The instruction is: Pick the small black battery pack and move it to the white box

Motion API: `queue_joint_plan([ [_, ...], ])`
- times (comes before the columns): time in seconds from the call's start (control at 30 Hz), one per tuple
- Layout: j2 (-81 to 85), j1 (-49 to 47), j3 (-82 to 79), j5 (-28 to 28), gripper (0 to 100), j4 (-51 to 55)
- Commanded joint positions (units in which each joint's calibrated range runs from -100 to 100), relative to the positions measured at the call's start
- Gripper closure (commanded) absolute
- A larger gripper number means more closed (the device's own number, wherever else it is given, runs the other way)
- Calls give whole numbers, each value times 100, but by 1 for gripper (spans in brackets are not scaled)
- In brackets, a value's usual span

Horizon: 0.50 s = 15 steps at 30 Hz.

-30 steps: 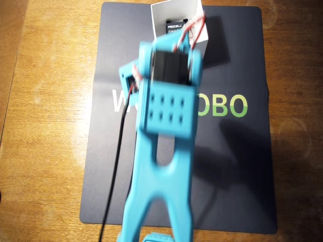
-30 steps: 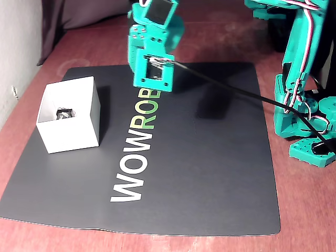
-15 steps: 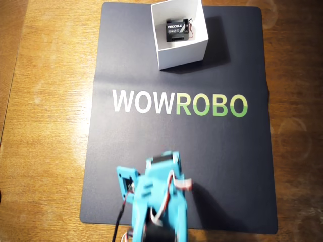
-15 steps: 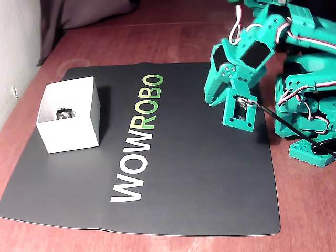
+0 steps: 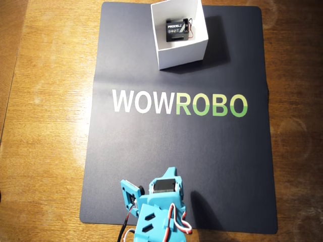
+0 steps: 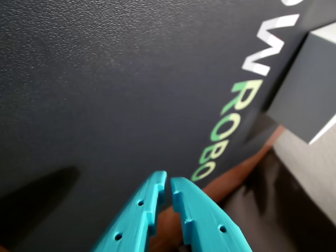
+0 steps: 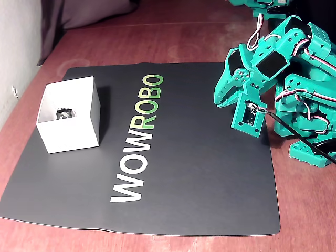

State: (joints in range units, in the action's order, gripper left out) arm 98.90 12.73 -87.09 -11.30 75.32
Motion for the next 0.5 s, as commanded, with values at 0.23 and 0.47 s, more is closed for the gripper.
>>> queue_joint_plan([
  [0.23,14,11,-466,-14,99,-126],
  [0.47,14,35,-484,-19,99,-187],
])
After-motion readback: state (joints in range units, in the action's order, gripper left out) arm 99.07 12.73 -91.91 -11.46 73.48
